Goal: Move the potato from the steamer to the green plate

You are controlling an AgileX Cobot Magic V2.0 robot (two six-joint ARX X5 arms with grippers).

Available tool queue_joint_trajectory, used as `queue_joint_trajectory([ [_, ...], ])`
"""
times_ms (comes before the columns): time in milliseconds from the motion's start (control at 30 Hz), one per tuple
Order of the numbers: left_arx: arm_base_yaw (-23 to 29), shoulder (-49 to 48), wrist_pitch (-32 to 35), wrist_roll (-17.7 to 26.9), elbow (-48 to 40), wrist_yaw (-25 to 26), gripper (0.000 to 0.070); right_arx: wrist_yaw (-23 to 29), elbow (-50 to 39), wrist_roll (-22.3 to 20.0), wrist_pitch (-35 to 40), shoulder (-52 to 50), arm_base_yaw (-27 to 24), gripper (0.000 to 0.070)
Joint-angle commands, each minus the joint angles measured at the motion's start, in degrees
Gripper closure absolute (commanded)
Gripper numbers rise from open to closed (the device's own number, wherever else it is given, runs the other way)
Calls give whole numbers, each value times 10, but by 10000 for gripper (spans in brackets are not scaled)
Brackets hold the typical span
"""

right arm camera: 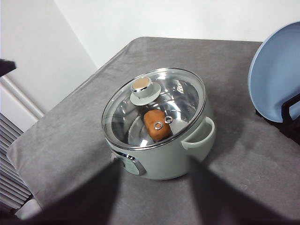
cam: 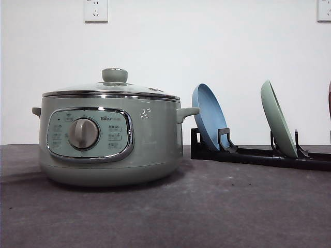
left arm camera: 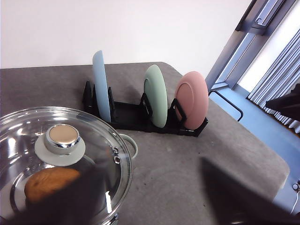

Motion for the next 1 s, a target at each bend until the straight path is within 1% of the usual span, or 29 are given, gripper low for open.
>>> queue_joint_trajectory([
  [0,-2,6,7,13,13,6,0,3,9,-4,6,5,2,131],
  [67,-2,8,6,13,13,6,0,18,9,-2,6,5,2,67],
  [100,-2,8,6,13,13,6,0,25,9,-2,5,5,2,56],
  [433,-2,9,6,13,13,6,0,28,9,0,13,6,2,59],
  [500,-2,9,6,13,13,6,0,35,9,19,23,10,2,60],
  [600,-2,9,6,13,13,6,0,60,10,47,29,25,1,60],
  [767,-2,9,5,13,13,6,0,75,15,69,31,76,1,60],
  [867,-2,9,0,13,13,6,0,102,35,67,31,124,1,60],
  [967,-2,10,-5,14,13,6,0,127,74,62,30,188,-6,60],
])
